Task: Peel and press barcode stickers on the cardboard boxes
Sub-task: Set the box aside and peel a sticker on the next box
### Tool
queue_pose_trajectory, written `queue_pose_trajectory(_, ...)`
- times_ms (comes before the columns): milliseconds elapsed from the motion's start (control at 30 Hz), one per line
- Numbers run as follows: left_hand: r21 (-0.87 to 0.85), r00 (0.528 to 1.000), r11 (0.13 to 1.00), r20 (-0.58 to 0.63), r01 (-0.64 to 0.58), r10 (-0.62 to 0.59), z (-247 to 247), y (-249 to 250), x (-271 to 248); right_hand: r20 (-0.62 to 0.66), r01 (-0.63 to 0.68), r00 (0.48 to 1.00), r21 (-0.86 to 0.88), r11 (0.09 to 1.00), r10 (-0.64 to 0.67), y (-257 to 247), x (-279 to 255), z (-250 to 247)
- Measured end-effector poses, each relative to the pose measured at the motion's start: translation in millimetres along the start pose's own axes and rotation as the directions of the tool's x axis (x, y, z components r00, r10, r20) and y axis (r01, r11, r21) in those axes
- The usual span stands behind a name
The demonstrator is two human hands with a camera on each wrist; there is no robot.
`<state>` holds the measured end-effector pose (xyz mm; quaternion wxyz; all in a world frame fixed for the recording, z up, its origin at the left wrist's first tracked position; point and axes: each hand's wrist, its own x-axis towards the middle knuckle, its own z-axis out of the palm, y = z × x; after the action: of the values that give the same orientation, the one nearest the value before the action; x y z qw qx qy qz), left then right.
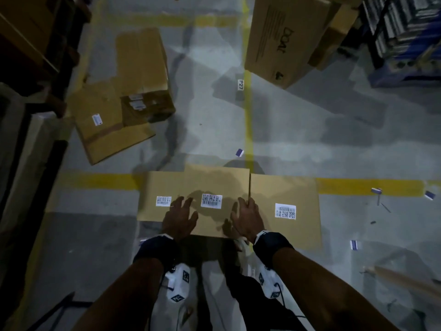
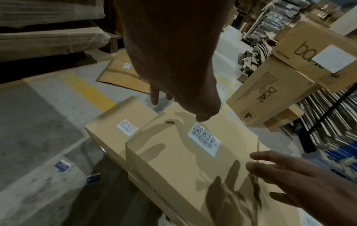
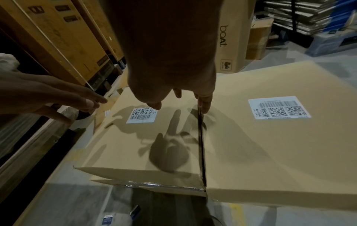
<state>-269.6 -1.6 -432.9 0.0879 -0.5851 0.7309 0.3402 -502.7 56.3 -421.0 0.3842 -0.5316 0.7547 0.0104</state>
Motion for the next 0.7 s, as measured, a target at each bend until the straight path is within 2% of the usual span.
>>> queue_pose_trajectory(133,0.018,0.990,0.993,0.086,0.114,-0.115,-6.2,1.2,28.7,-0.015,-0.027,0.999,0.038,0.999,0.028,4.7,19.8,1.5)
queue_pose_trajectory(233,0.032,0.985,0.990,0.101,0.138,-0.141,0.3,-3.2,43.5,-0.055,-0.088,0.994,0.115,0.989,0.095,0.4,31.3,1.8)
queue_pose_trajectory(367,-0.067,0.971,0.979,0.160,0.192,-0.180,11.5,-6.0,52.7,-0.026,-0.135,0.990,0.150,0.980,0.140,0.3,36.8,5.2)
queue_pose_trajectory(533,-0.130,0.954,0.950,0.135,0.284,-0.266,27.4,-12.4,54.1,-0.004,-0.182,0.983,0.201,0.963,0.186,-1.0,42.7,19.3)
queue_pose_trajectory(700,-0.213,0.932,0.911,0.166,0.354,-0.323,14.3,0.0,39.1,0.045,-0.226,0.974,0.238,0.945,0.221,-12.1,41.5,18.0)
